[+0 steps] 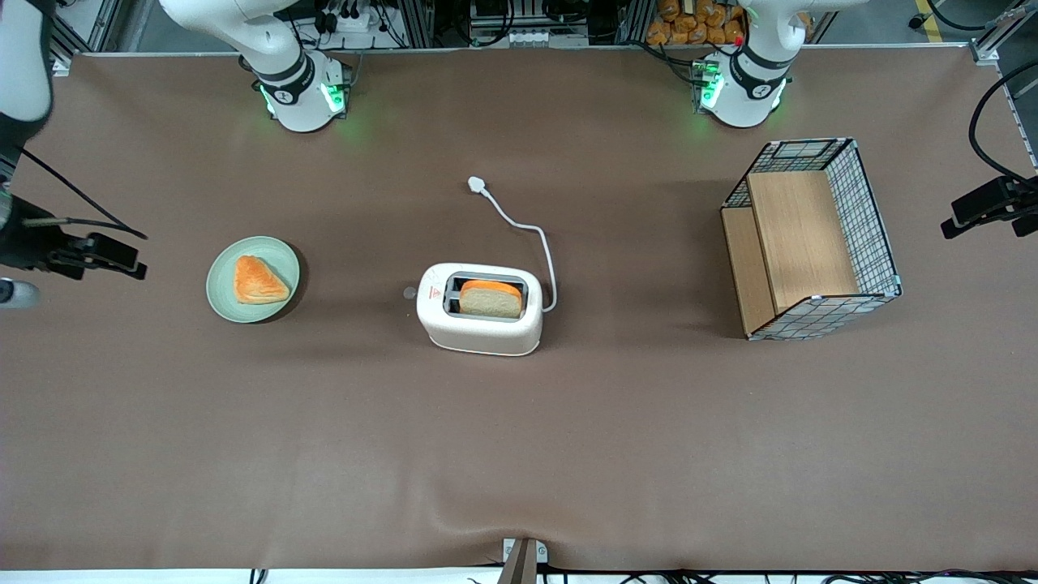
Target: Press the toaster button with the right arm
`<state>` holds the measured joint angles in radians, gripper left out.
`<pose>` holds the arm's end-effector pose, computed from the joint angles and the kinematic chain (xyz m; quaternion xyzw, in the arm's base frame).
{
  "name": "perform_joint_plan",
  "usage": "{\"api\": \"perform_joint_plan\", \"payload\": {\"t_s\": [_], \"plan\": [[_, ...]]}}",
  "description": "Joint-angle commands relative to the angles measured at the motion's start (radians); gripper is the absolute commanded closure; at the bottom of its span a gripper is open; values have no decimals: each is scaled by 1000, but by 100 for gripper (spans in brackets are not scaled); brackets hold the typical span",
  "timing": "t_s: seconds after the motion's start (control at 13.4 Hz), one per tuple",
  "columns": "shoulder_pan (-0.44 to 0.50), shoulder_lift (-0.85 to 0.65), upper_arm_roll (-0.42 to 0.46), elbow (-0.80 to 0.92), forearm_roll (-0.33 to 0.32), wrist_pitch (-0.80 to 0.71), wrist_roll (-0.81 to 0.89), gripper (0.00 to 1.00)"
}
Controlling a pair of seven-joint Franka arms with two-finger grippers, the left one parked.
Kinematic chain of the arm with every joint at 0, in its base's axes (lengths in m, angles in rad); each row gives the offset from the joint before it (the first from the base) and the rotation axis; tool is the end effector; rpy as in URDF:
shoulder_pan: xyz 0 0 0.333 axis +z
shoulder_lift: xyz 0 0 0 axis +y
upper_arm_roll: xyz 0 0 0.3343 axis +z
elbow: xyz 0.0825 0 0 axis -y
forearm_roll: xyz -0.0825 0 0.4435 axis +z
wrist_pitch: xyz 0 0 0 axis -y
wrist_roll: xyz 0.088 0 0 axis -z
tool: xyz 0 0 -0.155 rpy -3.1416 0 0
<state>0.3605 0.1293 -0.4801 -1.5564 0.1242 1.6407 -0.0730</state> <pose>0.6523 -0.0454 0.5353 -0.9990 0.0273 0.0120 0.0334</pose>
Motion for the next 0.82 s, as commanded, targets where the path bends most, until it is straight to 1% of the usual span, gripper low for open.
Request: {"api": "perform_joint_plan", "payload": {"t_s": [0.0,0.22,0.37,0.45,0.6,0.75], "plan": [[3,7,6,64,-31,-48,55,0],[11,-2,8,65,-31,-56,58,0],[-3,-35,21,65,-37,-59,53,0],[-33,-51,61,62,-57,-70,56,0],[-168,-88,217,49,-90,-85,59,0],[-288,-108,341,19,-100,-85,58,0]]}}
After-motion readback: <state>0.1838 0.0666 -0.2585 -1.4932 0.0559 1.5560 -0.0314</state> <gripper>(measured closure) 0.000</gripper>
